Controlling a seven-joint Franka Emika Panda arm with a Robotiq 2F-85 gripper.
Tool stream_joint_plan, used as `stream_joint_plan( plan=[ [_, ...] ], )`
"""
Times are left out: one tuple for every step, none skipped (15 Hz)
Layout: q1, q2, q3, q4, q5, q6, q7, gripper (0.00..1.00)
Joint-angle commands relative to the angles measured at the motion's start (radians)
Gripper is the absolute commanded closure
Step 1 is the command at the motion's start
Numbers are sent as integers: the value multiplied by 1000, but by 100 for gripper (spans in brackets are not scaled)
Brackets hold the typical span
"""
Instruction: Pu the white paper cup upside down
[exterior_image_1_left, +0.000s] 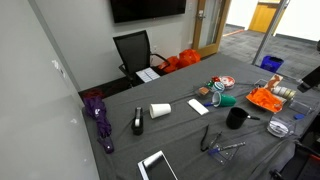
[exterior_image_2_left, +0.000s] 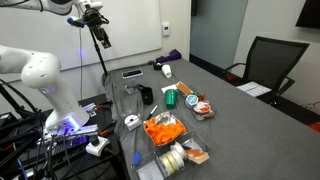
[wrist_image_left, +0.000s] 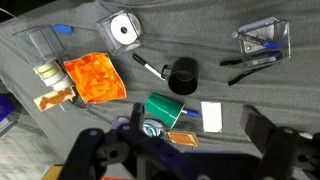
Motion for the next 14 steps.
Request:
stream_joint_plan(
  plan=[
    [-17,70,36,-11,27,38,99,0],
    [-20,89,41,-15,44,57,136,0],
    [-25,117,44,-13,53,74,171,0],
    [-24,142,43,-14,64,98,206,0],
    [-28,182,36,-9,84,130,248,0],
    [-27,213,29,-4,95,154,279,0],
    [-28,252,14,3,113,187,307,0],
    [-24,285,0,7,132,223,330,0],
    [-32,331,-11,19,151,277,362,0],
    [-33,368,-23,26,167,320,389,0],
    [-40,414,-33,43,179,361,420,0],
    [-45,461,-47,59,189,406,449,0],
    [-45,504,-61,77,200,437,479,0],
    [-43,547,-76,95,212,466,508,0]
  ],
)
